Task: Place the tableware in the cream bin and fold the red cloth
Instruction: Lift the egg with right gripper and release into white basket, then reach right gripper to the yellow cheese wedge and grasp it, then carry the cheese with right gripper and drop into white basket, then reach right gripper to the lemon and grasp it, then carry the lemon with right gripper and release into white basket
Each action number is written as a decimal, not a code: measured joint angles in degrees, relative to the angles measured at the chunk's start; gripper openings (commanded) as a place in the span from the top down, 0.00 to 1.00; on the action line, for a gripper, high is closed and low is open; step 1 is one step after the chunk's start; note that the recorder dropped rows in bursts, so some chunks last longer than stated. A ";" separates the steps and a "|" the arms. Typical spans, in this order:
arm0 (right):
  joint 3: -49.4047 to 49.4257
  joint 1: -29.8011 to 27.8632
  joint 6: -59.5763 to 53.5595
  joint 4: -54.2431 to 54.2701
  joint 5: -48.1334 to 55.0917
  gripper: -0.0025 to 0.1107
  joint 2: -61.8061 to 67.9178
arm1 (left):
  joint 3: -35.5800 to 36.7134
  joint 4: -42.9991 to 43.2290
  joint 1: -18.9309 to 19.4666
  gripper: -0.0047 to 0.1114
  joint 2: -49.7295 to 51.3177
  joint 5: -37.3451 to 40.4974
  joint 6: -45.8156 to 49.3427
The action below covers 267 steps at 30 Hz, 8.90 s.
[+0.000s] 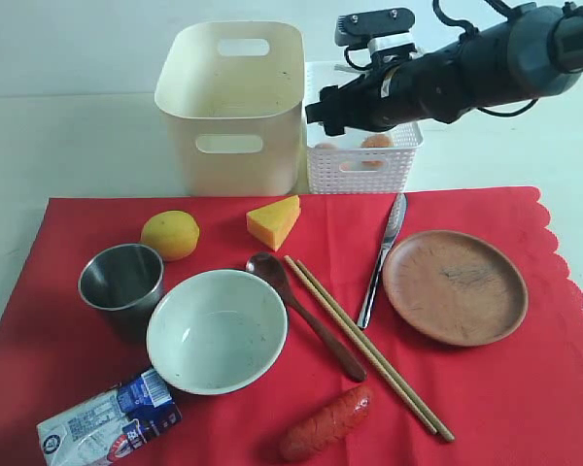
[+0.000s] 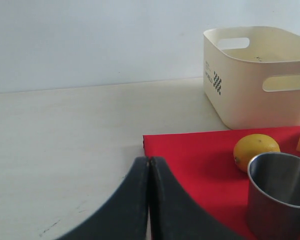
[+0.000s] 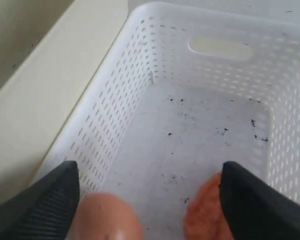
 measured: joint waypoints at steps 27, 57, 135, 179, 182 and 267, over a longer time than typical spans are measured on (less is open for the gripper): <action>5.30 6.90 -8.68 -0.20 20.53 0.93 -24.87 | 0.00 0.00 0.00 0.94 0.00 0.00 0.00; 6.48 22.33 -0.64 -3.42 18.84 0.17 -9.04 | 0.00 0.00 0.00 0.94 0.00 0.00 0.00; -0.32 1.78 11.38 -15.87 7.04 0.83 0.10 | 0.00 0.00 0.00 0.94 0.00 0.00 0.00; -4.73 24.87 -14.76 10.40 19.60 0.43 -3.92 | 0.00 0.00 0.00 0.94 0.00 0.00 0.00; -6.99 25.16 -14.76 10.40 20.54 0.40 -1.68 | 0.00 0.00 0.00 0.94 0.00 0.00 0.00; -5.83 -0.51 -7.29 5.92 3.11 0.46 3.29 | 0.00 0.00 0.00 0.94 0.00 0.00 0.00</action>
